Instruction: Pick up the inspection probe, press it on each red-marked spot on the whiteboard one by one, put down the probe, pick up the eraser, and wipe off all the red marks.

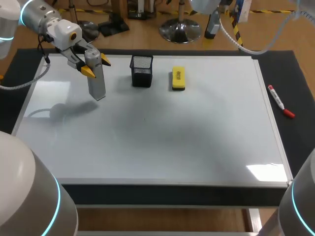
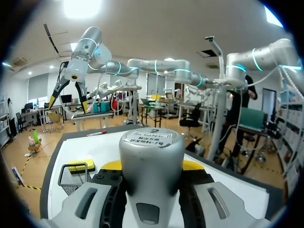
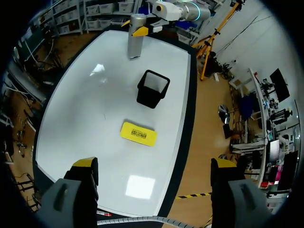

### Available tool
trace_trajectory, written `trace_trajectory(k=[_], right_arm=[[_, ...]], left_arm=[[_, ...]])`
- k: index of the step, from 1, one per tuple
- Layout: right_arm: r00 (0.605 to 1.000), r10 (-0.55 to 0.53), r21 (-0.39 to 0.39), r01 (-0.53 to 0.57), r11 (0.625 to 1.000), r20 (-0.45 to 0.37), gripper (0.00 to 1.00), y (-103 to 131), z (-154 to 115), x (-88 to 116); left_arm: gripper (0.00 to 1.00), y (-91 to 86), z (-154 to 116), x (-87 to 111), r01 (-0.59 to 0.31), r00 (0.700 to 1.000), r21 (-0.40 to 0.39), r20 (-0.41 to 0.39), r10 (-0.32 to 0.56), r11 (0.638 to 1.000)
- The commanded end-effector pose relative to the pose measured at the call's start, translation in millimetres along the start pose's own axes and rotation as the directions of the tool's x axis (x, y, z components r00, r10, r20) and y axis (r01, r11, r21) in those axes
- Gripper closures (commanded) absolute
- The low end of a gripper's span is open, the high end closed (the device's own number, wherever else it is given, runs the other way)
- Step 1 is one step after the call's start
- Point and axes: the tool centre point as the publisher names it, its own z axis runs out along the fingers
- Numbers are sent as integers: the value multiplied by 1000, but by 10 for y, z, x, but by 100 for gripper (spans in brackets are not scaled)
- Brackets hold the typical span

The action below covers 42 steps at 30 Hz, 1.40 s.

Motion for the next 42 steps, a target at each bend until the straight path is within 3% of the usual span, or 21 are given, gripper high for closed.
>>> trace_trajectory(k=[1,8,16,23,32,42], right_arm=[[1000,-2,3,2,1000,-2,0,-6,-9,-1],[1000,-2,3,2,1000,-2,0,-6,-9,-1],[1000,-2,3,2,1000,-2,0,-6,-9,-1],[1000,-2,3,2,1000,-2,0,-6,-9,-1],[1000,-2,3,2,1000,-2,0,-6,-9,-1],[1000,-2,3,2,1000,-2,0,-6,-9,-1]], left_arm=[[100,-5,-17,-8,-1,1000,1,-5,1,1000],[100,-5,-17,-8,-1,1000,1,-5,1,1000],[100,-61,-53,-73,66,971,-12,231,-61,998],[100,-195,-89,-160,79,939,-18,336,-68,997],[100,-395,-128,-365,100,908,-42,413,-74,994],[100,-600,-157,-587,79,893,-41,446,-53,996]])
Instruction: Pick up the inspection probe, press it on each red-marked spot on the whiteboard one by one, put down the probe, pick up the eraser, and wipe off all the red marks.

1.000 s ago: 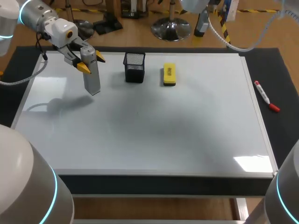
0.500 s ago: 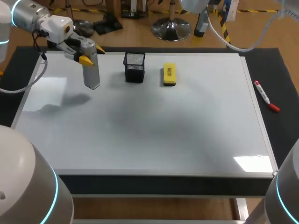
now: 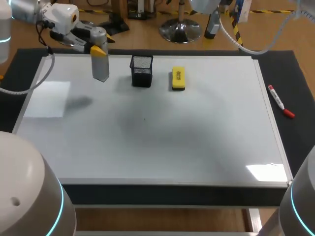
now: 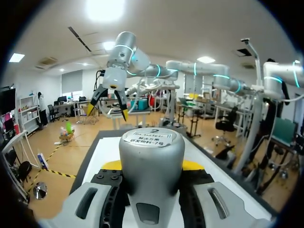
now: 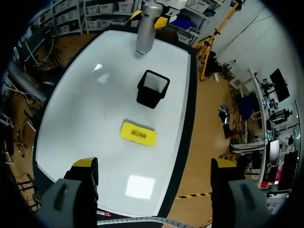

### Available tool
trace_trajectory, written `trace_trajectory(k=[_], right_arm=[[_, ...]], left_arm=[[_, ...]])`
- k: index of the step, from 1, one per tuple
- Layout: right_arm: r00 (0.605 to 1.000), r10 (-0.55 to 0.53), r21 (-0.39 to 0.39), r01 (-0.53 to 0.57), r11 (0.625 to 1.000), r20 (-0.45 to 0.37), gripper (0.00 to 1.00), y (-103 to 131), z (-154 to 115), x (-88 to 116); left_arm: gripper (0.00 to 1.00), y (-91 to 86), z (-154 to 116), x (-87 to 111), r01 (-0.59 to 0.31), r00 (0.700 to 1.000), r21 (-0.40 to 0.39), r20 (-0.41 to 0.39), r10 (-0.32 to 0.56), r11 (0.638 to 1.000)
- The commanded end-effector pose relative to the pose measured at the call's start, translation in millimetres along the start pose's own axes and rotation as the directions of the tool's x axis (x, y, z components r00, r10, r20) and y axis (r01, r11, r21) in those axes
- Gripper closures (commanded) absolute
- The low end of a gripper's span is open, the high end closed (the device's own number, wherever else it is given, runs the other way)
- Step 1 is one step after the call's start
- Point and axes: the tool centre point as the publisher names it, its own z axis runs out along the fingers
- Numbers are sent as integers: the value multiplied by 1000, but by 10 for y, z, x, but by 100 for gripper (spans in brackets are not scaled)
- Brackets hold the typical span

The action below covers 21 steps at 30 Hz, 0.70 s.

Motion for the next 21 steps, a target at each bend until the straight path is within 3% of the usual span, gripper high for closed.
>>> trace_trajectory(k=[1,14,21], right_arm=[[1000,-2,2,2,1000,-2,0,-6,-10,1],[1000,-2,2,2,1000,-2,0,-6,-10,1],[1000,-2,2,2,1000,-2,0,-6,-10,1]], left_arm=[[100,-110,64,2,-1,996,-18,91,3,1000],[100,-416,168,-375,-25,986,15,166,22,1000],[100,-494,272,-584,-20,982,55,187,10,998]])
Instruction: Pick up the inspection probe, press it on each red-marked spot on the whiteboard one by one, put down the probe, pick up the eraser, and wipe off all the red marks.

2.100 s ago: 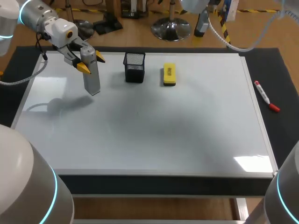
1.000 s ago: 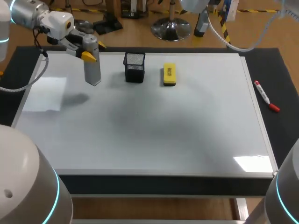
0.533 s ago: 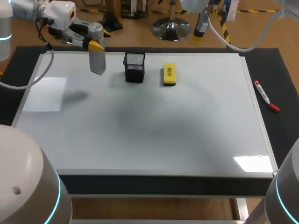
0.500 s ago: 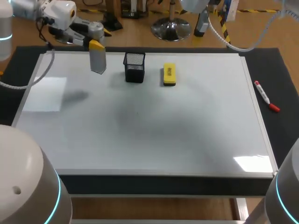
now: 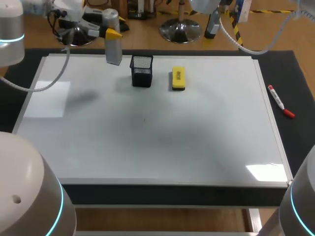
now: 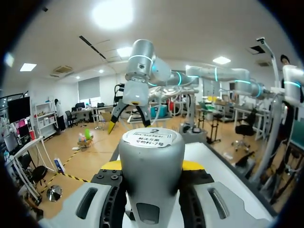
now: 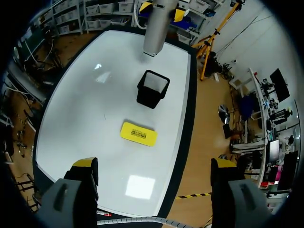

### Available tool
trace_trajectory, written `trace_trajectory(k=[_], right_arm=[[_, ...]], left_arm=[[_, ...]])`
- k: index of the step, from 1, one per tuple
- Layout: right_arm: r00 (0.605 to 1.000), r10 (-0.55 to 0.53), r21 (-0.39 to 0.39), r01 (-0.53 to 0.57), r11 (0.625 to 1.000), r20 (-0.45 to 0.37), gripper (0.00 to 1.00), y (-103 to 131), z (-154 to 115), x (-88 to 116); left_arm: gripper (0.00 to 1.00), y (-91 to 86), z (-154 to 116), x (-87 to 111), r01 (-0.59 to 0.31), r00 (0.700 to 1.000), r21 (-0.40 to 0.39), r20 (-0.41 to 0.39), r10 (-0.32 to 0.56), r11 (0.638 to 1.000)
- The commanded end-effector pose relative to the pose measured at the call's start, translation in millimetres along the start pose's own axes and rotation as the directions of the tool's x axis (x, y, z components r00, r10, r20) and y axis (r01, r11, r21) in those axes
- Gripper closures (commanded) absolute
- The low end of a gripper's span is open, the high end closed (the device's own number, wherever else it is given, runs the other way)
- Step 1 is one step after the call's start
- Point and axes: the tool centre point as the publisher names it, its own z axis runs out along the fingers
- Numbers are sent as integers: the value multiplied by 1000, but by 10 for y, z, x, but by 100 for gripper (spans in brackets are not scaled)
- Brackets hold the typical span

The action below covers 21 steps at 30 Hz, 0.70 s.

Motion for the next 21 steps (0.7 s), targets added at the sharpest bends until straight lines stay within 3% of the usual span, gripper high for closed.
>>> trace_trajectory(k=[1,13,21], right_arm=[[1000,-2,3,2,1000,-2,0,-6,-11,1],[1000,-2,3,2,1000,-2,0,-6,-11,1],[1000,-2,3,2,1000,-2,0,-6,-11,1]], left_arm=[[100,4,116,-115,3,1000,8,8,-3,1000],[100,-41,393,-254,18,999,52,43,-20,999],[100,-17,503,-335,49,992,77,110,-58,996]])
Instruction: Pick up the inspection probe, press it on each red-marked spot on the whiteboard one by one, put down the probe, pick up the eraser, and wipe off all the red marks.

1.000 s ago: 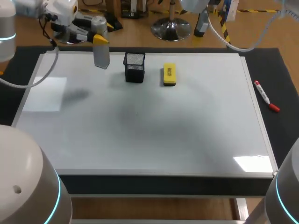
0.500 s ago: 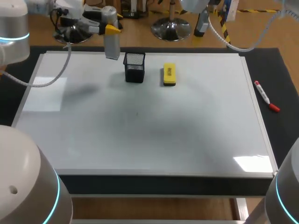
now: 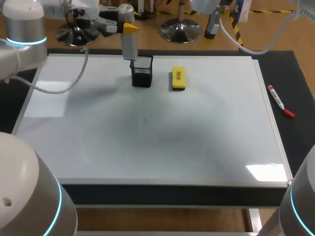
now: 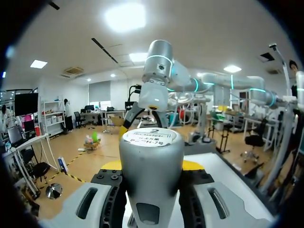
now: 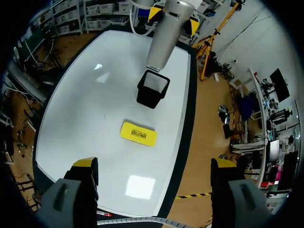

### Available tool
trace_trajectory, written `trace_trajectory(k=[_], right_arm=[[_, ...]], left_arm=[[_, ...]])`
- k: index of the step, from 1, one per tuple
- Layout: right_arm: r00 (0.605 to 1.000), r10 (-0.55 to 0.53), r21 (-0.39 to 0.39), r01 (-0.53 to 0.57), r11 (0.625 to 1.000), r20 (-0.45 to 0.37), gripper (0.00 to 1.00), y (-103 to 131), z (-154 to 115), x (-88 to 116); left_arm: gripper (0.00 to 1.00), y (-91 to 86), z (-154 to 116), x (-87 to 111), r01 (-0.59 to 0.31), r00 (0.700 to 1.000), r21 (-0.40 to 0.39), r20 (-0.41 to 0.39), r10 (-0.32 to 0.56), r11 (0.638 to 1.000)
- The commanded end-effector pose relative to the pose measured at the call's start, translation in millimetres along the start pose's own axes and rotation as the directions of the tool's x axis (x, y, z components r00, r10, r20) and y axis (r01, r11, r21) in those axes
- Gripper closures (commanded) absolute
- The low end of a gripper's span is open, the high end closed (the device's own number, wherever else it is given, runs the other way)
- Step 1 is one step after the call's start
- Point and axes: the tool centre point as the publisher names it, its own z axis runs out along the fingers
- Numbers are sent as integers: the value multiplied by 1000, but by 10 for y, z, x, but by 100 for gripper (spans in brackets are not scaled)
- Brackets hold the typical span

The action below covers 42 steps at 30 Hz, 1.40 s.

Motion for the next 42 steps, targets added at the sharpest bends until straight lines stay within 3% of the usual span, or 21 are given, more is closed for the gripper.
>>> trace_trajectory(k=[1,42], right_arm=[[1000,-2,3,2,1000,-2,0,-5,-12,1],[1000,-2,3,2,1000,-2,0,-5,-12,1]], left_arm=[[100,28,96,18,4,1000,10,24,-4,1000],[100,490,413,-158,41,999,2,19,-41,999]])
